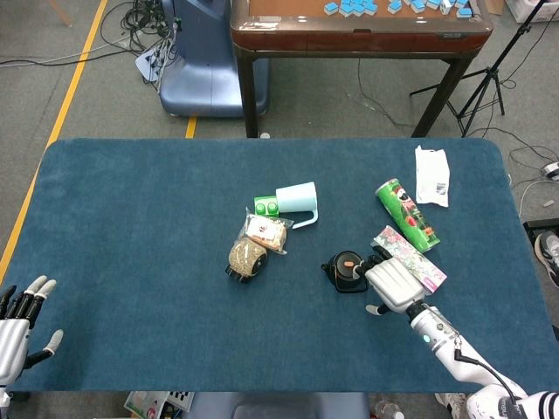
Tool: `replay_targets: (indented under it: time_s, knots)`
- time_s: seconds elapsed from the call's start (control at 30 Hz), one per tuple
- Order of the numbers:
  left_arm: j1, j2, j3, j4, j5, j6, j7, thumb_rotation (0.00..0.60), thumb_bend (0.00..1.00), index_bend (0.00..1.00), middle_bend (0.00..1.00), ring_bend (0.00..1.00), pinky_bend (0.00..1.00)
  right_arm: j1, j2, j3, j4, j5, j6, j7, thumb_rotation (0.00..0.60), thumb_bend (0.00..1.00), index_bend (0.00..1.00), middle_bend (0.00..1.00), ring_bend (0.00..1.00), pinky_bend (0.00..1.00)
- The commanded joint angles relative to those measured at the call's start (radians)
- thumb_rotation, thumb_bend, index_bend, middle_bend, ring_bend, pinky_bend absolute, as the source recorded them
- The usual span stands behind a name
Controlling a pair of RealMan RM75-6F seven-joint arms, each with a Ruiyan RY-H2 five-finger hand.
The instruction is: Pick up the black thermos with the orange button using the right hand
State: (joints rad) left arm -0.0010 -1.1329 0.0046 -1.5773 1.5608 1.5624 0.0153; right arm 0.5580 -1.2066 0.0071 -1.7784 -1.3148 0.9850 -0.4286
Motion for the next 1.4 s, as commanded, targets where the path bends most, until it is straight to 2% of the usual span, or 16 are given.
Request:
replay_targets:
  time_s: [0.03, 0.63, 1.17, 1.4]
  knots:
    - [-0.001, -0.001, 0.0, 0.002, 0.0, -0.001, -0.002, 0.6, 0.3, 0.11, 0.07, 0.13, 0.02, 0.004, -0.02, 0.01, -0.006, 0.019, 0.006, -0.024, 0.6, 0.0, 0.38, 0.39, 0.27, 0.11]
    - [-0.006, -0.011, 0.002, 0.026, -0.001, -0.012, -0.025, 0.6, 0.3, 0.11, 0.07, 0.13, 0.01, 0.002, -0.079, -0.01, -0.039, 0.1, 0.038, -0.211, 0.6, 0.02, 0.4, 0.41, 0.28, 0.11]
    - [-0.008, -0.013, 0.003, 0.019, 0.002, -0.014, -0.011, 0.6, 0.3, 0.11, 0.07, 0.13, 0.01, -0.016, -0.016, -0.032, -0.031, 0.146, 0.051, -0.223, 0.6, 0.02, 0.4, 0.41, 0.28, 0.11]
    - [-0.006, -0.01, 0.004, 0.009, 0.0, -0.012, -0.002, 0.6, 0.3, 0.11, 0.07, 0.13, 0.01, -0.015, -0.015, -0.038, -0.03, 0.076, 0.043, -0.161, 0.6, 0.02, 0.4, 0.41, 0.28, 0.11]
